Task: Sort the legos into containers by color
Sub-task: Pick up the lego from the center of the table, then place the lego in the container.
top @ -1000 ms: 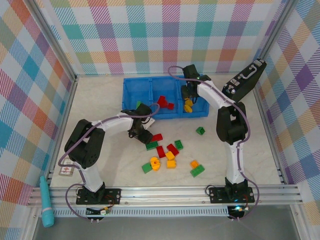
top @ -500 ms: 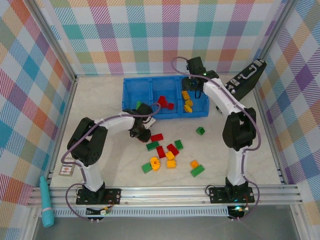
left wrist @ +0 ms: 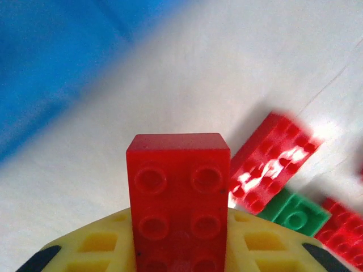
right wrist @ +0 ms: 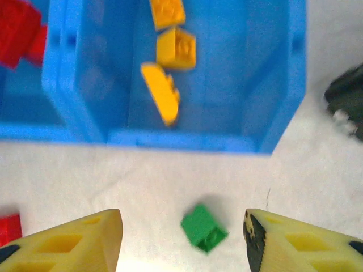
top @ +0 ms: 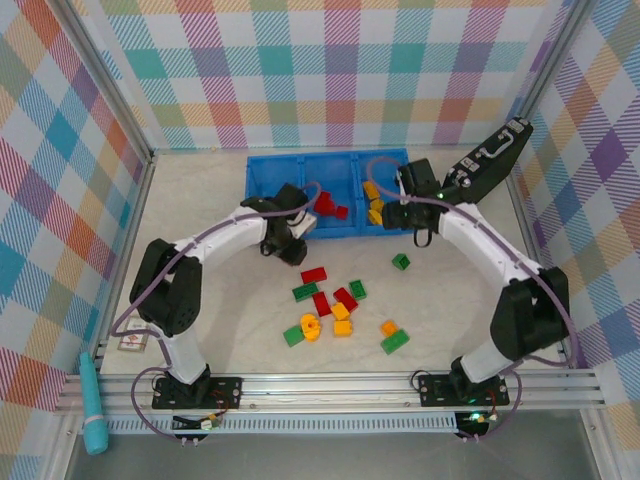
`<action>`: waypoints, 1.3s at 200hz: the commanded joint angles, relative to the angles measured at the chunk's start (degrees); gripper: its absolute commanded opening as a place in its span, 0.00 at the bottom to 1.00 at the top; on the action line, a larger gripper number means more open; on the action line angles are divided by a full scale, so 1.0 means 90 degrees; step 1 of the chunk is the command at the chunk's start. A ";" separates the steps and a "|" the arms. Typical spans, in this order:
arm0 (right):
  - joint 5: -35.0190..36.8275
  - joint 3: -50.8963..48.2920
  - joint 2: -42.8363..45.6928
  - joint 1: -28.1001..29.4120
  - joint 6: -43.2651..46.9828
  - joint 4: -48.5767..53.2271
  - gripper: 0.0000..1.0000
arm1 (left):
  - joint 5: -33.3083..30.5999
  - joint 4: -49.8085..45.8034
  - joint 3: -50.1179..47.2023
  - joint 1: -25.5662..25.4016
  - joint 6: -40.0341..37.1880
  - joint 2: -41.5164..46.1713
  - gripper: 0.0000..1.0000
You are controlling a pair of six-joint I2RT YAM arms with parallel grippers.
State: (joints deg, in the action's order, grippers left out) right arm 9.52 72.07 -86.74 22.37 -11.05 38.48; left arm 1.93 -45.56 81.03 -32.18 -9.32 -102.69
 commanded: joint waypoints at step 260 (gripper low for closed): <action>-0.1080 -0.3030 0.1075 0.2100 -0.2636 0.0802 0.68 | -0.0538 0.0130 0.5414 0.0353 0.0394 -0.3599 0.32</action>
State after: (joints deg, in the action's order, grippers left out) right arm 0.47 45.84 -76.97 40.03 -32.21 43.90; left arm -3.05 -43.38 127.50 -29.06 -6.44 -134.41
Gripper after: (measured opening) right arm 0.684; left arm 0.315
